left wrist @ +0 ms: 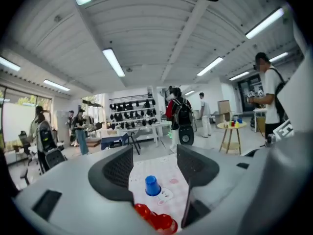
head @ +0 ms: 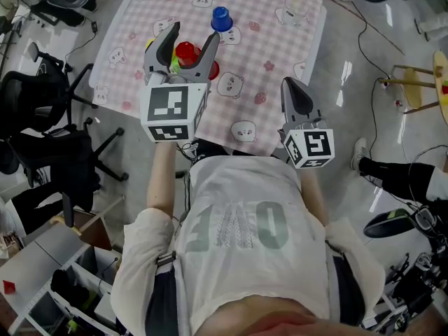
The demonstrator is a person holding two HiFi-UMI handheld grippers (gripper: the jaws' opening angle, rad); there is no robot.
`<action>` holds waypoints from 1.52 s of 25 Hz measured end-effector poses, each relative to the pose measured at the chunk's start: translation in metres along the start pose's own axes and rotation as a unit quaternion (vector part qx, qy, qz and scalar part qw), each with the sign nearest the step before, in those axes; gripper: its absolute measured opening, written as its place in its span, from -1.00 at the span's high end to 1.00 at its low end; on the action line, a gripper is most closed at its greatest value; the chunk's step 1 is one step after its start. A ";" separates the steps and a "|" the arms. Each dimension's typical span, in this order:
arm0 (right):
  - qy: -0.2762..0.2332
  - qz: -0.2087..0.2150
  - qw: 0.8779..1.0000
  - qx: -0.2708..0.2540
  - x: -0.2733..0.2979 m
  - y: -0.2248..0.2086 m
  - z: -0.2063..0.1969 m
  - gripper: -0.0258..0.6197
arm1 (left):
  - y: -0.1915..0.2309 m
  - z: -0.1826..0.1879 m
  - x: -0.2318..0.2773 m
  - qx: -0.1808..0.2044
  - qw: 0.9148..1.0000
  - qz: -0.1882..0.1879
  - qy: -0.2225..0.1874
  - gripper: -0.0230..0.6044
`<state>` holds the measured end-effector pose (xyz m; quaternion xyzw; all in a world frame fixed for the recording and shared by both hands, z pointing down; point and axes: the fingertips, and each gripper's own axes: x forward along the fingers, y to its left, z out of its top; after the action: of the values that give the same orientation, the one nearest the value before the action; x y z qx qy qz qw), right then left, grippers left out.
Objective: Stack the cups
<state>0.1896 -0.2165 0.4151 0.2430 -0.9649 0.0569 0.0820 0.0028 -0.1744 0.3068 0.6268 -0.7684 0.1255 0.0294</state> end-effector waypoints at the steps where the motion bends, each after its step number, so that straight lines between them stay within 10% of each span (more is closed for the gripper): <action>1: -0.002 -0.001 1.000 0.002 -0.001 -0.002 0.000 0.83 | 0.001 0.012 0.004 0.028 0.999 -0.019 0.003 0.06; 8: -0.007 -0.005 1.000 0.027 -0.009 -0.010 -0.002 0.83 | 0.030 0.066 0.049 0.111 0.981 -0.154 0.034 0.07; 16: -0.023 -0.004 0.999 0.023 0.018 0.019 0.011 0.83 | 0.076 0.037 0.064 0.095 0.953 -0.279 0.068 0.07; 31: 0.035 -0.176 0.984 0.005 0.081 0.069 0.011 0.83 | 0.052 -0.078 0.163 0.143 0.799 -0.575 0.101 0.07; 38: 0.057 -0.247 0.967 0.036 0.090 0.083 0.005 0.83 | 0.027 -0.138 0.184 0.189 0.768 -0.604 0.101 0.07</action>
<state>0.0709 -0.1857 0.4212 0.4732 -0.8658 0.0834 0.1401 -0.0781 -0.3137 0.4730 0.9382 -0.1847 0.2869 0.0578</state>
